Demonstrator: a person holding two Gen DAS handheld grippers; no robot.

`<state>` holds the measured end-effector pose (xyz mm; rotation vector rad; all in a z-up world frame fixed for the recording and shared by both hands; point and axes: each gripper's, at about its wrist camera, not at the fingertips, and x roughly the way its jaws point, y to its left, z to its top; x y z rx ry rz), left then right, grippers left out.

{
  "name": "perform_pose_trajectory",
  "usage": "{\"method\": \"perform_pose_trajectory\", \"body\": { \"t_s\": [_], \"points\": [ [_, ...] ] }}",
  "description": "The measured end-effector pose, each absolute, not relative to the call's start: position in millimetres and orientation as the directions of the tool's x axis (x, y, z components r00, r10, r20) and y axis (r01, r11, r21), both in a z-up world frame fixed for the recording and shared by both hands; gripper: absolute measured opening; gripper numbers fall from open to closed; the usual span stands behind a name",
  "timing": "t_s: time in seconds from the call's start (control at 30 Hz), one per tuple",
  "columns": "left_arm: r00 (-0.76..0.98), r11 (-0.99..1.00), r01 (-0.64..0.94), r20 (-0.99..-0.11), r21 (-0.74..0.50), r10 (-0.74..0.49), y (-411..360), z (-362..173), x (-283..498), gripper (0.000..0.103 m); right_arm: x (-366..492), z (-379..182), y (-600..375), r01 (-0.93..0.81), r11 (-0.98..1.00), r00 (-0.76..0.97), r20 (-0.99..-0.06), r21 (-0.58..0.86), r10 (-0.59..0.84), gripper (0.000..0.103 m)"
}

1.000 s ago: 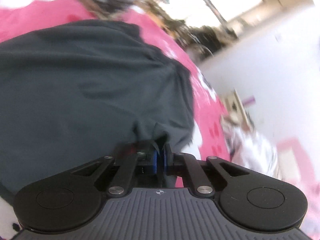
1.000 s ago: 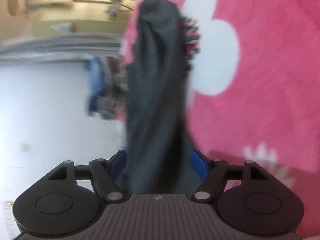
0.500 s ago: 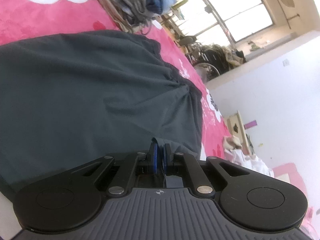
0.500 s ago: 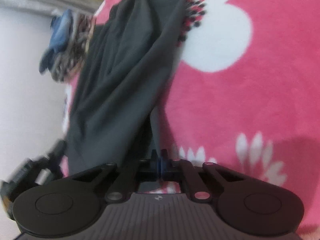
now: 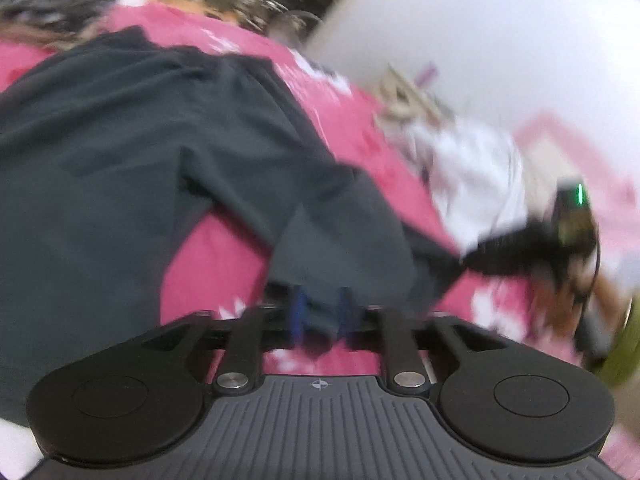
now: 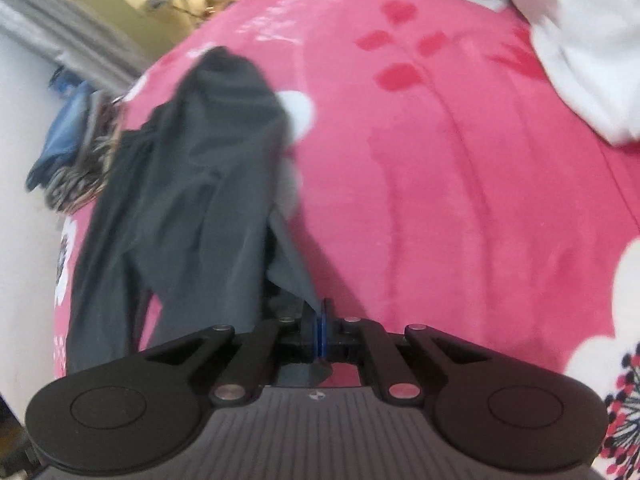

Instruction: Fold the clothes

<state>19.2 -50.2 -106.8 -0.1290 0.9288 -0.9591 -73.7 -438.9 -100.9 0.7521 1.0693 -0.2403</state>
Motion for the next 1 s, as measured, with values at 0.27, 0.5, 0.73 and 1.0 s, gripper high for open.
{"method": "perform_pose_trajectory", "body": {
  "t_s": [0.27,0.5,0.73,1.0],
  "points": [
    [0.251,0.580,0.772,-0.714,-0.259,-0.654,-96.7,-124.3,-2.7,0.046,-77.9,-142.5,-470.4,0.648,0.557,0.493,-0.843,0.520,0.214,0.003],
    [0.267,0.624,0.732,-0.728,-0.273,-0.631,-125.7,-135.2,5.8,0.021,-84.8,-147.9,-472.4,0.656,0.506,0.514,-0.822,0.560,0.244,0.003],
    [0.508,0.636,0.771,-0.571,-0.033,-0.645,-90.8,-78.0,-29.1,0.000,-90.6,-141.0,-480.8,0.651,0.482,0.537,-0.805,0.586,0.253,0.003],
    [0.426,0.506,0.858,-0.669,0.086,-0.609,-74.4,-85.0,-53.8,0.000,-94.4,-144.4,-482.1,0.647,0.505,0.498,-0.818,0.571,0.286,0.006]
  ]
}}
